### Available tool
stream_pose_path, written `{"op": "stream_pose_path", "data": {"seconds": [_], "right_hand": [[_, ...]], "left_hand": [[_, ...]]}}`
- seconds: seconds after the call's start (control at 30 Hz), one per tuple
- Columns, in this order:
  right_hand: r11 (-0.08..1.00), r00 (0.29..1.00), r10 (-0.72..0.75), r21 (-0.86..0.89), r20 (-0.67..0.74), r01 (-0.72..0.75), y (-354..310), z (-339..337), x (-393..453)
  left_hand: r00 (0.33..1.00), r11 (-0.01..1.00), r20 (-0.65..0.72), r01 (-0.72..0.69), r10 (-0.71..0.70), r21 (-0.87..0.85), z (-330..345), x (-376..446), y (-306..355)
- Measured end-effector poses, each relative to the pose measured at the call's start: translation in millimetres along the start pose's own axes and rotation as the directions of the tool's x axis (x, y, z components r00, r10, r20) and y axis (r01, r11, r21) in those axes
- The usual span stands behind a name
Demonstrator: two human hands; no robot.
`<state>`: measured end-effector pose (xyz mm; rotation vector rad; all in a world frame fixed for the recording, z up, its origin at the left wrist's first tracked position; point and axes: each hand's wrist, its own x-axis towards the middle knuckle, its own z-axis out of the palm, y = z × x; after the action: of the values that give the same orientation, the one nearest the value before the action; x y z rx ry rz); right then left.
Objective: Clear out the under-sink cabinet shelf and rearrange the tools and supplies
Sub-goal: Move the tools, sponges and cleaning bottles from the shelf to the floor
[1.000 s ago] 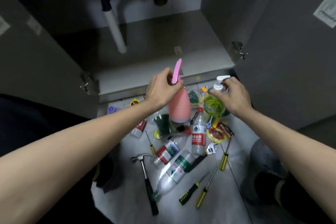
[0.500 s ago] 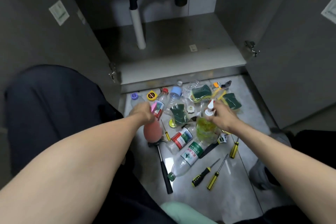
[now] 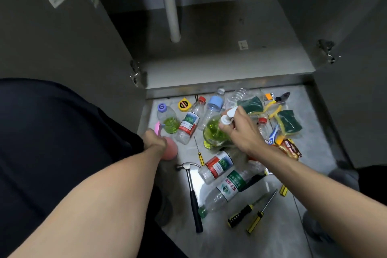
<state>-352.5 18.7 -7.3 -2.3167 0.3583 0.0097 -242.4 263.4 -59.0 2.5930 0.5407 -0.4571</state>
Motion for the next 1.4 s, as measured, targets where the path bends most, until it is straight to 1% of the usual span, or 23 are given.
{"op": "stream_pose_path", "data": {"seconds": [0.1, 0.17, 0.2, 0.27, 0.3, 0.37, 0.43, 0.5, 0.57, 0.63, 0.7, 0.77, 0.8, 0.9, 0.97, 1.03, 1.13, 1.2, 1.27, 1.4], "right_hand": [[0.999, 0.999, -0.039, -0.031, 0.023, 0.04, -0.9, -4.4, -9.9], [0.998, 0.999, -0.033, -0.055, 0.023, 0.034, 3.9, -9.2, -25.0], [0.998, 1.0, -0.018, -0.059, 0.02, 0.019, 8.6, -11.7, -34.6], [0.997, 0.999, 0.048, -0.062, -0.01, -0.048, 20.6, -16.1, -57.5], [0.993, 0.994, 0.098, -0.059, -0.041, -0.101, 27.4, -17.7, -71.0], [0.974, 0.966, 0.219, -0.02, -0.141, -0.224, 43.4, -18.0, -101.1], [0.934, 0.904, 0.354, 0.035, -0.24, -0.357, 61.1, -14.0, -133.6], [0.874, 0.831, 0.482, 0.092, -0.278, -0.477, 77.1, -5.3, -161.7], [0.816, 0.763, 0.574, 0.13, -0.296, -0.563, 92.1, 4.2, -182.5], [0.752, 0.677, 0.649, 0.155, -0.346, -0.641, 105.5, 10.6, -194.5], [0.69, 0.586, 0.702, 0.184, -0.405, -0.7, 116.1, 12.1, -200.0], [0.657, 0.525, 0.722, 0.207, -0.451, -0.725, 123.5, 7.4, -200.0], [0.65, 0.507, 0.721, 0.208, -0.473, -0.731, 127.2, 3.6, -198.0], [0.661, 0.515, 0.668, 0.109, -0.538, -0.743, 140.2, -13.4, -184.0], [0.664, 0.531, 0.643, 0.057, -0.552, -0.745, 151.4, -29.3, -169.1], [0.664, 0.54, 0.632, 0.03, -0.556, -0.747, 165.1, -43.7, -153.9], [0.678, 0.541, 0.652, 0.089, -0.531, -0.73, 185.3, -58.2, -136.0], [0.66, 0.507, 0.691, 0.165, -0.516, -0.733, 194.6, -60.8, -129.9], [0.638, 0.47, 0.72, 0.219, -0.511, -0.739, 199.7, -60.7, -126.2], [0.61, 0.427, 0.755, 0.294, -0.498, -0.736, 199.2, -60.4, -118.1]], "left_hand": [[1.0, 0.999, 0.014, 0.007, -0.008, 0.042, -6.4, -4.3, 4.8], [1.0, 0.999, 0.002, -0.008, 0.008, 0.047, -11.2, -13.1, 12.7], [0.999, 0.998, -0.024, -0.041, 0.042, 0.042, -12.0, -18.6, 17.8], [0.982, 0.986, -0.099, -0.151, 0.158, 0.074, -13.3, -32.6, 31.6], [0.962, 0.97, -0.136, -0.224, 0.235, 0.095, -14.4, -40.8, 39.5], [0.891, 0.913, -0.201, -0.388, 0.406, 0.127, -15.8, -55.9, 52.8], [0.803, 0.831, -0.211, -0.537, 0.557, 0.149, -14.5, -67.4, 58.9], [0.724, 0.739, -0.15, -0.658, 0.674, 0.144, -10.3, -73.8, 58.5], [0.626, 0.625, -0.04, -0.771, 0.779, 0.124, -1.1, -80.6, 57.3], [0.504, 0.499, 0.111, -0.864, 0.857, 0.069, 10.5, -90.4, 57.3], [0.409, 0.415, 0.275, -0.909, 0.87, 0.04, 21.9, -101.0, 57.0], [0.355, 0.361, 0.409, -0.93, 0.841, 0.066, 33.4, -109.8, 58.1], [0.336, 0.338, 0.451, -0.938, 0.827, 0.078, 39.1, -112.5, 58.3], [0.292, 0.294, 0.487, -0.953, 0.823, 0.074, 53.8, -115.5, 58.0], [0.285, 0.284, 0.491, -0.955, 0.823, 0.079, 59.8, -111.7, 57.2], [0.302, 0.282, 0.503, -0.952, 0.81, 0.118, 63.3, -105.4, 57.2], [0.37, 0.327, 0.517, -0.928, 0.772, 0.175, 63.9, -95.1, 56.4], [0.416, 0.369, 0.53, -0.908, 0.739, 0.199, 64.2, -89.0, 53.9], [0.445, 0.393, 0.543, -0.893, 0.712, 0.217, 66.4, -82.3, 50.6], [0.5, 0.447, 0.555, -0.861, 0.665, 0.24, 69.4, -73.8, 44.0]]}}
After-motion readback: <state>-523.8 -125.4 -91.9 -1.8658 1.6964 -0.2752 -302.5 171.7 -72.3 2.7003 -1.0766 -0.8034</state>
